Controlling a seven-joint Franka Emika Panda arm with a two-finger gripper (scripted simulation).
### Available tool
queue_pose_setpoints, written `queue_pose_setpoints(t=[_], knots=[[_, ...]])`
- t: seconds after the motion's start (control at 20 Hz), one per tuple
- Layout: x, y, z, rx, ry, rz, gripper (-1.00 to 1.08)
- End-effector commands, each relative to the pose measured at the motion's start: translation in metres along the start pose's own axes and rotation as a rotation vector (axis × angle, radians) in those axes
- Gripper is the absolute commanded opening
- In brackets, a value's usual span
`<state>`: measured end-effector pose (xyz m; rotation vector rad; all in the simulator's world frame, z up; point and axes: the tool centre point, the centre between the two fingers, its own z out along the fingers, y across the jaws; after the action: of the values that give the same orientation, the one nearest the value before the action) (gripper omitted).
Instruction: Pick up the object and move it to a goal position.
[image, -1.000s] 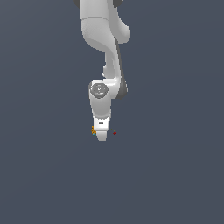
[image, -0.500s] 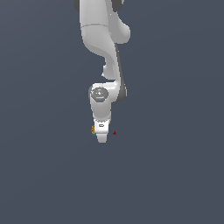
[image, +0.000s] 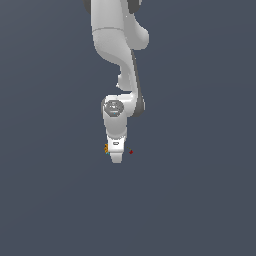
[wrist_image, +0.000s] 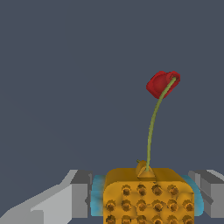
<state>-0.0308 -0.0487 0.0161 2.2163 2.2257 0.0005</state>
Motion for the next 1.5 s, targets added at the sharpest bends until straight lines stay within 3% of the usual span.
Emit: queue_pose_setpoints(t=[0.0, 0.4, 1.1, 1.45], knots=[[-0.002, 0.001, -0.001, -0.001, 0.000, 0.000, -1.00], [-0.031, 0.019, -0.013, 0.000, 0.001, 0.001, -1.00], [-0.122, 0.077, -0.051, 0.000, 0.002, 0.001, -1.00], [-0.150, 0.097, -0.063, 0.000, 0.001, 0.001, -1.00]])
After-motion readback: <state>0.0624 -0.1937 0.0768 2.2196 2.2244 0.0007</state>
